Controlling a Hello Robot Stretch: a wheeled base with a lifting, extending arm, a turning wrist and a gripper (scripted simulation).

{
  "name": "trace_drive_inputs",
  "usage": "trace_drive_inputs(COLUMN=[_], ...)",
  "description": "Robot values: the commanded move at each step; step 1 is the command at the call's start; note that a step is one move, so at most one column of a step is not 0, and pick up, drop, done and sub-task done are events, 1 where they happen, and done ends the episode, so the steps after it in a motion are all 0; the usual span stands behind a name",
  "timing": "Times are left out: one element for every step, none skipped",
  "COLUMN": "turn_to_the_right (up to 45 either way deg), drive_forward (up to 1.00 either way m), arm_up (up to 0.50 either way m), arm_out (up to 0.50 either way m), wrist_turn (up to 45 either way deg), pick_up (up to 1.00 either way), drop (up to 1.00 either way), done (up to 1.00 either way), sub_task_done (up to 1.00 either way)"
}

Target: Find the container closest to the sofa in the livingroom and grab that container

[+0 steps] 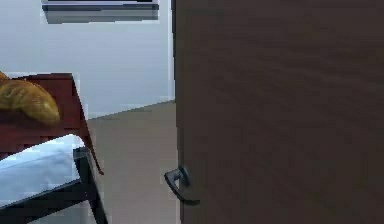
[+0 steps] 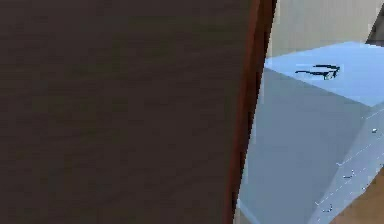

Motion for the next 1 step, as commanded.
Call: trace_drive_inputs(turn_to_the_right=[-45.0], drive_forward=[0.0], arm_up=[0.0], arm_out=[0.0], wrist_turn=[0.0], pick_up=[0.0], drop=[0.0], done=[0.0], sub_task_done=[0.0])
